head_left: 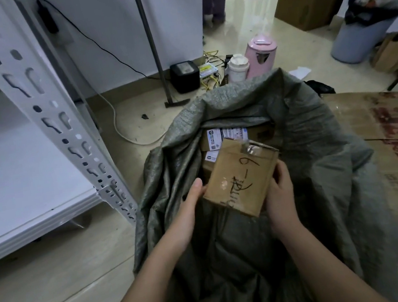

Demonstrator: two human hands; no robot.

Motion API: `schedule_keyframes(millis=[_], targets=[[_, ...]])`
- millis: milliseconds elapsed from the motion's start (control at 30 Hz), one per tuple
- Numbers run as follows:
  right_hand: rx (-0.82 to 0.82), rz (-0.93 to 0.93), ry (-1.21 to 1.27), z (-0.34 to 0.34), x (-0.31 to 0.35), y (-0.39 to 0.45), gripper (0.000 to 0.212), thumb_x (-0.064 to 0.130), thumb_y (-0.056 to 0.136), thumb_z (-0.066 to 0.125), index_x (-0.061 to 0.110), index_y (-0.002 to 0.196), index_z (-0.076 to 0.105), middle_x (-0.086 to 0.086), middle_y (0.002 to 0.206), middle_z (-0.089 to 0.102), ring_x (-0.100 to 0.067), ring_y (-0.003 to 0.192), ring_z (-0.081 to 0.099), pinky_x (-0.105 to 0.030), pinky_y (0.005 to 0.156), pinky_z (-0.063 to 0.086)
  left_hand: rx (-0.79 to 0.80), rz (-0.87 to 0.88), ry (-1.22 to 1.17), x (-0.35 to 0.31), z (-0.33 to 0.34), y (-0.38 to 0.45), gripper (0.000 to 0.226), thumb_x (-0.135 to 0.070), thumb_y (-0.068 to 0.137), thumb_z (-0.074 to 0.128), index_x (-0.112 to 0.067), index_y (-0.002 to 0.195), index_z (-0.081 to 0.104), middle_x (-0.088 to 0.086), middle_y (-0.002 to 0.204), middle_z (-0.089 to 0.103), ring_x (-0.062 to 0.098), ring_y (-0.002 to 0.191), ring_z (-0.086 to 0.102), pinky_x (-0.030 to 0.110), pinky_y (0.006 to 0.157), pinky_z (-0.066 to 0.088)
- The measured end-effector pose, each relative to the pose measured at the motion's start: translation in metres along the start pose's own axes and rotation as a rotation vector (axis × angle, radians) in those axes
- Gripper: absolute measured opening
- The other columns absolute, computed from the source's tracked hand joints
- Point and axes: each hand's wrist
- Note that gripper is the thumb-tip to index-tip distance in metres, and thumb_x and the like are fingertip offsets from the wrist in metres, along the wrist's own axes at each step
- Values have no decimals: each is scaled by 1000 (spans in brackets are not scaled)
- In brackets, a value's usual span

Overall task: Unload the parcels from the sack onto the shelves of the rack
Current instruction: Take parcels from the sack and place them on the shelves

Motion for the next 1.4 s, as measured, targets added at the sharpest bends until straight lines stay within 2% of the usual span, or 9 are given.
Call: schedule_keyframes(millis=[133, 367, 633, 733, 833, 967, 1133, 1233, 1400], targets=[[37, -102, -129, 2, 7, 3, 40, 14, 100, 42, 48, 113, 57, 6, 130, 52, -10, 124, 48, -47, 108, 40, -31, -126, -20, 5, -3, 0, 100, -91, 44, 54, -35, 126, 56, -14, 122, 63, 7, 113, 56, 36, 98, 42], [614, -66, -358, 1, 38, 14, 34, 27, 102, 43, 37, 133, 52, 19, 137, 46, 1, 128, 41, -25, 107, 33, 34, -252, -345, 0, -2, 1, 82, -82, 77, 25, -24, 124, 60, 12, 116, 69, 34, 104, 66, 44, 87, 53], [979, -70, -647, 9, 55, 21, 35, 29, 100, 49, 37, 134, 54, 24, 143, 39, 10, 128, 32, 3, 91, 24, 110, -448, -392, 5, -25, 0, 110, -80, 53, 68, -16, 140, 44, 19, 120, 61, 34, 103, 64, 46, 79, 54], [991, -168, -772, 21, 47, 17, 34, 35, 97, 53, 38, 131, 58, 17, 145, 44, 2, 134, 36, -16, 109, 28, 103, -446, -255, 7, -18, -1, 72, -70, 56, 64, -22, 109, 63, 10, 99, 66, 27, 97, 62, 39, 79, 52], [709, -253, -790, 24, 37, 19, 35, 42, 89, 58, 41, 124, 59, 16, 132, 57, -7, 127, 48, -38, 109, 37, 8, -453, -220, 7, -13, 2, 58, -58, 51, 69, -22, 96, 64, 8, 89, 66, 24, 94, 60, 36, 78, 50], [290, 99, -471, 16, 55, 8, 41, 31, 94, 58, 23, 134, 48, 3, 130, 54, -16, 119, 51, -28, 91, 41, -129, -486, -299, -7, -4, -5, 48, -58, 64, 65, -21, 93, 65, 8, 83, 66, 23, 89, 60, 34, 77, 49], [461, 924, -59, 0, 134, -25, 47, 54, 84, 56, 22, 117, 66, -13, 111, 70, -32, 107, 60, -43, 88, 49, -224, -591, -369, -84, 16, -48, 47, -61, 74, 59, -15, 83, 67, 9, 70, 69, 25, 85, 58, 31, 75, 44], [483, 973, -37, -2, 176, -40, 45, 51, 81, 57, 21, 113, 70, -15, 116, 67, -36, 114, 55, -52, 100, 42, -258, -620, -462, -132, 24, -81, 51, -60, 77, 56, -10, 77, 67, 10, 60, 69, 26, 81, 57, 31, 73, 43], [467, 1081, -16, -1, 308, -72, 45, 49, 82, 53, 12, 100, 71, -11, 92, 71, -27, 92, 60, -30, 76, 47, -259, -664, -548, -248, 50, -162, 66, -59, 83, 50, -6, 51, 70, 12, 59, 67, 27, 71, 57, 27, 60, 46]])
Point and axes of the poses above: each hand's wrist, its own y-axis towards the middle knuckle, its own z-axis out of the palm, x = y × z
